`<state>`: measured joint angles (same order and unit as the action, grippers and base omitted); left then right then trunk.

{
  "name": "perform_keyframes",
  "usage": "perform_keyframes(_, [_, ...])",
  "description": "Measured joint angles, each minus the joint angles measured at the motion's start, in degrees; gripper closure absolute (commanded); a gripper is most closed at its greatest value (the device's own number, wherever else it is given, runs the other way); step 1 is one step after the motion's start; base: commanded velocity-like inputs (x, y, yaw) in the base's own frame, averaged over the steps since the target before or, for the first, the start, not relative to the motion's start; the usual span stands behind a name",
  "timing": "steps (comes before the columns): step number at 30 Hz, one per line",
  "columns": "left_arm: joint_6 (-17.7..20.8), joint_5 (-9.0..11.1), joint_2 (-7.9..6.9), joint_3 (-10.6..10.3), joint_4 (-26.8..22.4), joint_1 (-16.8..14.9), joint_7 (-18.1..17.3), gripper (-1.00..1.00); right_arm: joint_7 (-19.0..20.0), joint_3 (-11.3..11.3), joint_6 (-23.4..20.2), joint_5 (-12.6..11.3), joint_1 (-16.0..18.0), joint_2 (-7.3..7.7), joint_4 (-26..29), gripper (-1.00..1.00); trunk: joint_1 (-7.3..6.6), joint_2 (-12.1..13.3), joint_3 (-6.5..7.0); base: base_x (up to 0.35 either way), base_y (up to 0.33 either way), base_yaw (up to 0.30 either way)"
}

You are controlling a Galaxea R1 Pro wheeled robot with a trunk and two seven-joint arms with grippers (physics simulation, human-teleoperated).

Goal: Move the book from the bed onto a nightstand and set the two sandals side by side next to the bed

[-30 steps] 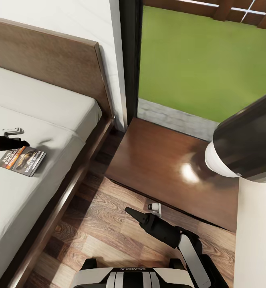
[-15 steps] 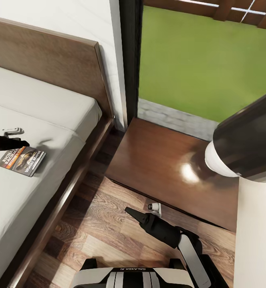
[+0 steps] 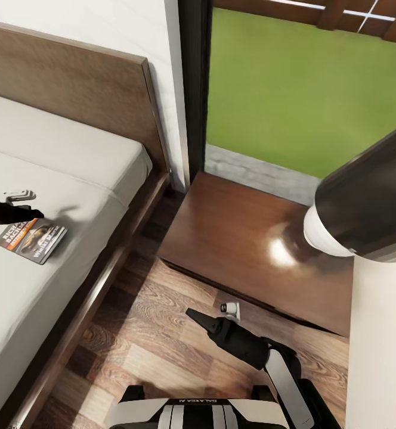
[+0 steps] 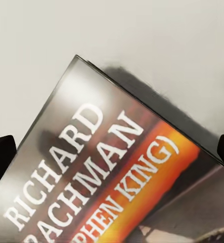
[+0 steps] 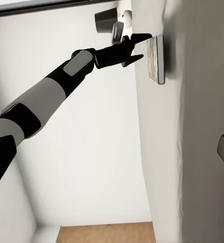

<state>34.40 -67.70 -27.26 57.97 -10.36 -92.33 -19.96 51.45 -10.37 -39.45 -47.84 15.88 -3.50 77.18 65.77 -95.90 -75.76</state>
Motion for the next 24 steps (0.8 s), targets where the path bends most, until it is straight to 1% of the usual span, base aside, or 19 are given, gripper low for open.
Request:
perform_keyframes(18, [0.00,-0.13,0.00,-0.01,0.00,0.00,0.00,-1.00,0.00,0.00,0.00,0.00,0.00,0.00,0.00,-1.00,0.00,0.00,0.00,-0.079,0.000,0.000])
perform_keyframes(24, [0.00,-0.11,0.00,-0.01,0.00,0.00,0.00,-1.00,-0.02,0.00,0.00,0.00,0.00,0.00,0.00,-1.00,-0.01,0.00,0.00,-0.037,0.000,0.000])
